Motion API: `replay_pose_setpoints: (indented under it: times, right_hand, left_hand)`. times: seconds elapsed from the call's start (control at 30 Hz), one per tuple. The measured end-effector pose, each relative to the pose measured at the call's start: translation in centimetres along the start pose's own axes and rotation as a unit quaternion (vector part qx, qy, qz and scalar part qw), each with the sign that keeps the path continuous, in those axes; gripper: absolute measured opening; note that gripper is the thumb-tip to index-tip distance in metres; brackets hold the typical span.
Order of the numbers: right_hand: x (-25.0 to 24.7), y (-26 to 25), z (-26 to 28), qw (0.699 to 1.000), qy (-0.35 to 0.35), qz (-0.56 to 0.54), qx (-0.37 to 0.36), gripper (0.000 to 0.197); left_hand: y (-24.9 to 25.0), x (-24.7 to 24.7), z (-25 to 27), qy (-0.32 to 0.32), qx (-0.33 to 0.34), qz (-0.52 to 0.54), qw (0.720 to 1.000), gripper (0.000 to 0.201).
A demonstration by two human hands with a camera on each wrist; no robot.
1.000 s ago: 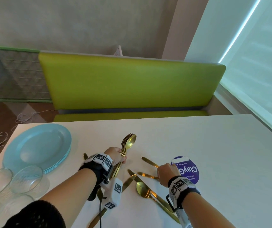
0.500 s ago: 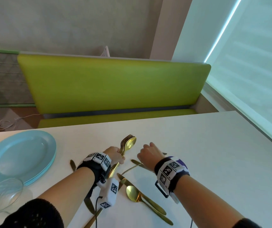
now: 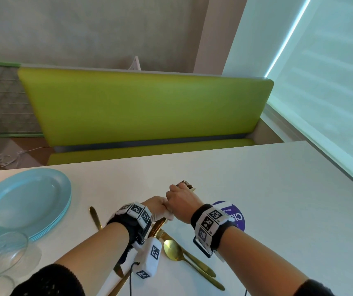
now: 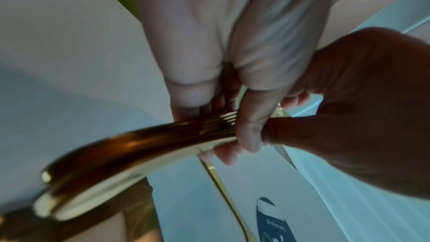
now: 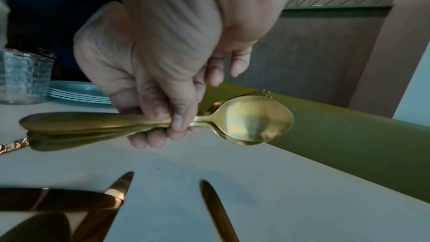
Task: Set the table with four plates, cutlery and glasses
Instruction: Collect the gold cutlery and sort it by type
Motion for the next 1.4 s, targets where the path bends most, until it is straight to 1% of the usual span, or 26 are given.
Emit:
replay_pose_setpoints:
  times: [0.07, 0.1, 0.13, 0.17, 0.23, 0.27, 0.3, 0.33, 0.4, 0.5, 0.57, 0.6, 0.7, 0.83, 0.93, 0.97, 1.0, 1.07, 1.1, 1.17, 1.2, 1.23, 1.3, 1.4]
  right_hand:
    - [0.0, 0.2, 0.1, 1.000, 0.018, -0.006, 0.011, 0.006]
    - [0.1, 0.4, 0.3, 0.999, 0.020, -0.024, 0.025, 0.010]
    - [0.6, 0.5, 0.2, 0.998, 0.033, -0.043, 0.026, 0.020]
    - [1.2, 0.8, -0.1, 0.996, 0.049, -0.068, 0.032, 0.025]
    - [1.6, 0.9, 0.2, 0.988, 0.094, -0.106, 0.053, 0.027]
    - [1.6, 0.9, 0.5, 0.985, 0.106, -0.127, 0.056, 0.025]
    - [1.8, 0.9, 0.9, 0.981, 0.092, -0.161, 0.060, 0.019]
    - [2.1, 0.9, 1.3, 0.977, 0.058, -0.191, 0.075, 0.014]
    - [3.8, 0.6, 1.7, 0.973, -0.037, -0.213, 0.084, 0.021]
    - [6.0, -0.4, 2.7, 0.947, -0.181, -0.249, 0.093, 0.030]
    - [7.2, -1.4, 3.3, 0.929, -0.240, -0.262, 0.101, 0.036]
    - [7.7, -2.0, 3.6, 0.924, -0.256, -0.262, 0.109, 0.039]
    - [9.0, -3.6, 4.4, 0.916, -0.249, -0.274, 0.152, 0.042]
    - [9.2, -5.0, 5.5, 0.909, -0.221, -0.274, 0.224, 0.034]
    - [8.9, -6.2, 6.2, 0.893, -0.215, -0.288, 0.271, 0.031]
    - [8.8, -6.6, 6.4, 0.883, -0.213, -0.302, 0.290, 0.033]
    - [8.6, -6.9, 6.5, 0.872, -0.207, -0.319, 0.307, 0.037]
    - [7.6, -7.8, 6.9, 0.848, -0.184, -0.370, 0.333, 0.044]
    - [6.9, -8.4, 7.1, 0.835, -0.172, -0.398, 0.339, 0.044]
    - [5.6, -9.6, 7.5, 0.810, -0.131, -0.467, 0.329, 0.035]
    - [5.1, -10.3, 7.7, 0.777, -0.097, -0.532, 0.323, 0.026]
    - [4.5, -11.3, 7.9, 0.732, -0.051, -0.604, 0.311, 0.017]
    - [3.3, -13.4, 8.1, 0.651, 0.013, -0.704, 0.283, 0.018]
    - [1.3, -17.2, 7.9, 0.550, 0.072, -0.800, 0.228, 0.022]
  left_hand:
    - [0.0, 0.1, 0.1, 0.003, 0.013, 0.001, 1.000, 0.027]
    - [-0.1, 0.2, 0.0, 0.007, 0.018, 0.000, 1.000, 0.026]
    - [-0.3, 0.2, -0.1, 0.010, 0.021, 0.000, 1.000, 0.024]
    - [-0.4, 0.1, -0.3, 0.017, 0.023, 0.004, 1.000, 0.022]
    - [-0.8, 0.1, -0.4, 0.037, 0.018, 0.031, 0.999, 0.017]
    - [-1.1, 0.0, -0.4, 0.050, 0.013, 0.049, 0.997, 0.016]
    - [-1.3, 0.0, -0.3, 0.062, 0.008, 0.066, 0.996, 0.014]
    - [-1.6, 0.0, -0.3, 0.071, 0.002, 0.082, 0.994, 0.015]
    - [-2.2, -0.2, -0.1, 0.087, -0.017, 0.106, 0.990, 0.024]
    - [-3.0, -0.3, 0.3, 0.104, -0.035, 0.134, 0.985, 0.033]
    - [-3.7, -0.2, 0.7, 0.114, -0.044, 0.139, 0.983, 0.039]
    - [-3.9, -0.2, 1.0, 0.116, -0.043, 0.138, 0.983, 0.039]
    - [-4.4, 0.1, 1.7, 0.110, -0.033, 0.136, 0.984, 0.032]
    - [-5.1, 0.7, 3.3, 0.099, -0.012, 0.149, 0.984, 0.034]
    - [-6.2, 1.3, 4.9, 0.078, 0.019, 0.175, 0.981, 0.026]
    - [-6.7, 1.5, 5.5, 0.073, 0.029, 0.183, 0.980, 0.024]
    - [-7.2, 1.8, 6.2, 0.072, 0.038, 0.193, 0.978, 0.020]
    - [-8.4, 2.3, 7.5, 0.078, 0.049, 0.214, 0.972, 0.006]
    - [-9.2, 2.5, 8.0, 0.076, 0.052, 0.230, 0.969, 0.009]
    - [-10.6, 3.0, 9.1, 0.074, 0.056, 0.264, 0.960, 0.014]
    - [-11.2, 3.3, 9.9, 0.073, 0.056, 0.270, 0.958, 0.014]
    - [-12.0, 3.5, 10.6, 0.076, 0.054, 0.272, 0.958, 0.013]
    - [-13.2, 3.7, 12.2, 0.086, 0.063, 0.279, 0.954, 0.011]
    - [-14.8, 4.1, 14.1, 0.088, 0.088, 0.301, 0.945, 0.007]
Point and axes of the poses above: each hand's wrist, its own z-axis away from the middle knuckle, its own x-axis out of the palm, y = z × x, the point moved 3 cm from there along -z, towards the middle knuckle, and after that the axes turned 12 degrees about -y, right-handed, at the moved point
